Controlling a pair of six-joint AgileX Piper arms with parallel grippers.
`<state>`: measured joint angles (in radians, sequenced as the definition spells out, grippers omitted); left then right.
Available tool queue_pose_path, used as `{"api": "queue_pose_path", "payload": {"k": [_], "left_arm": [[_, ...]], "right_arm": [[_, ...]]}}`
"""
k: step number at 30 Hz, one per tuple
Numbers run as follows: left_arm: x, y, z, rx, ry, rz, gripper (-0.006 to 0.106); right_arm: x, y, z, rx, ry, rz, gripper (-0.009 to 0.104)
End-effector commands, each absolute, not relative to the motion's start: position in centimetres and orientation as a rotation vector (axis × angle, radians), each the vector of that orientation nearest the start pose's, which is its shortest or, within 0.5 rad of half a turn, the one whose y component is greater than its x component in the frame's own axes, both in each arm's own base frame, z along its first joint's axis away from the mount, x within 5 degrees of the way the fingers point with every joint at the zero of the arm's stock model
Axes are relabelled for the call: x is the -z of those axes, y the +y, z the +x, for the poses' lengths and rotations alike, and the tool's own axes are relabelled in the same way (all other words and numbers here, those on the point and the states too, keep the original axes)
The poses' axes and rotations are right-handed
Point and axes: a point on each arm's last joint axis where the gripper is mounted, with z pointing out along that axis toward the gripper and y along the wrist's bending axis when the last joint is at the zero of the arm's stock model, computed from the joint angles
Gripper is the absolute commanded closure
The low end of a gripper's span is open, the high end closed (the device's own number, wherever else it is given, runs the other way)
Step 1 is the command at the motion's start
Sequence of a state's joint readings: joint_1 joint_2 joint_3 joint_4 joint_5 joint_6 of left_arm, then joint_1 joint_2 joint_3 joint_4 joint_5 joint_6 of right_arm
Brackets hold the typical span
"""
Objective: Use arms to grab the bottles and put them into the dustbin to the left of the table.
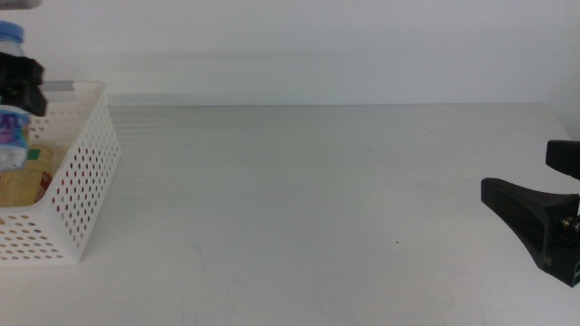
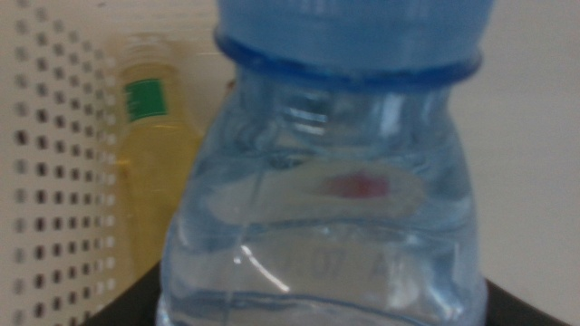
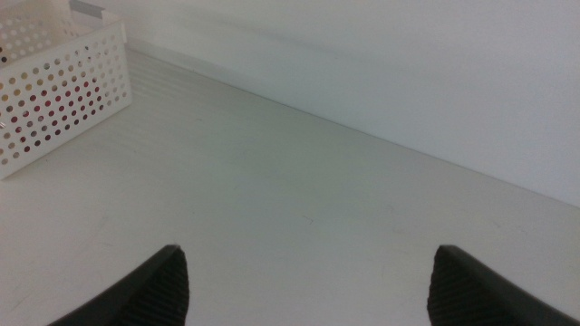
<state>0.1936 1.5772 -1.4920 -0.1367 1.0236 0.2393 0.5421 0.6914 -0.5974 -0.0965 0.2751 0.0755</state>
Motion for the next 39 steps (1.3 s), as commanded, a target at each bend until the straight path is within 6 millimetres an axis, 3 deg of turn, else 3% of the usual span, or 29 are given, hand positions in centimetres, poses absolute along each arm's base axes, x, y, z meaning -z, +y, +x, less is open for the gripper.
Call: {"api": "queue_pose_path", "payload": {"k": [1, 6, 14, 20, 27, 32, 39], "left_arm": [[-38.0, 6.4, 33.4, -0.011, 2.456, -0.002, 0.105], [-37.0, 7.7, 35.1, -0.010, 2.508, 0.027, 0.105], [-33.6, 8.9, 38.9, -0.002, 2.595, 0.030, 0.105], [-30.1, 9.3, 40.5, 0.028, 2.681, 0.023, 0.105], [-28.5, 9.7, 41.1, 0.005, 2.710, 0.029, 0.102], [-28.4, 9.9, 41.4, -0.030, 2.689, 0.034, 0.088], [-26.5, 10.1, 42.2, -0.017, 2.727, 0.032, 0.047]], "right_arm": [[-34.4, 7.4, 12.6, -0.346, 1.695, -0.495, 0.008], [-34.4, 7.4, 12.6, -0.346, 1.695, -0.495, 0.008], [-34.4, 7.4, 12.6, -0.346, 1.695, -0.495, 0.008], [-34.4, 7.4, 12.6, -0.346, 1.695, -0.495, 0.008], [-34.4, 7.4, 12.6, -0.346, 1.695, -0.495, 0.008], [-34.4, 7.4, 12.6, -0.346, 1.695, -0.495, 0.008], [-34.4, 7.4, 12.6, -0.346, 1.695, -0.495, 0.008]]}}
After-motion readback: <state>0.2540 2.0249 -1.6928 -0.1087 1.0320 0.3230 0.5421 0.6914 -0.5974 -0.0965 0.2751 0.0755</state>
